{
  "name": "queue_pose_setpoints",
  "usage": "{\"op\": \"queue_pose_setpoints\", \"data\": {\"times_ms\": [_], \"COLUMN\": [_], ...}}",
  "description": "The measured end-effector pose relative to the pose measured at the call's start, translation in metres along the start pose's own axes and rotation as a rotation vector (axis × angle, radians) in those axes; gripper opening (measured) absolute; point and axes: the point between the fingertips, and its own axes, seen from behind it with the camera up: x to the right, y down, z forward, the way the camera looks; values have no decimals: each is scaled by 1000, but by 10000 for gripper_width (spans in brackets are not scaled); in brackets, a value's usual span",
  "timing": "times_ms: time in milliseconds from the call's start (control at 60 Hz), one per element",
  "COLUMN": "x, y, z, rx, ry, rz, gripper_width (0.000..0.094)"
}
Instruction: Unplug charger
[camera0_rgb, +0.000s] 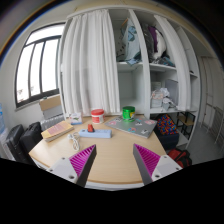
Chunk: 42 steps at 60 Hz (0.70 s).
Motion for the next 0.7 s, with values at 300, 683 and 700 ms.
{"op": "queue_pose_setpoints", "data": {"times_ms": [300, 683, 700], "x": [-40, -120, -119], "y": [4, 5, 1], "z": [108, 314, 318], "rx": [-38, -77, -67], "ry": [-44, 12, 18], "rz": [-61, -100, -100], "gripper_width": [769, 617, 571]}}
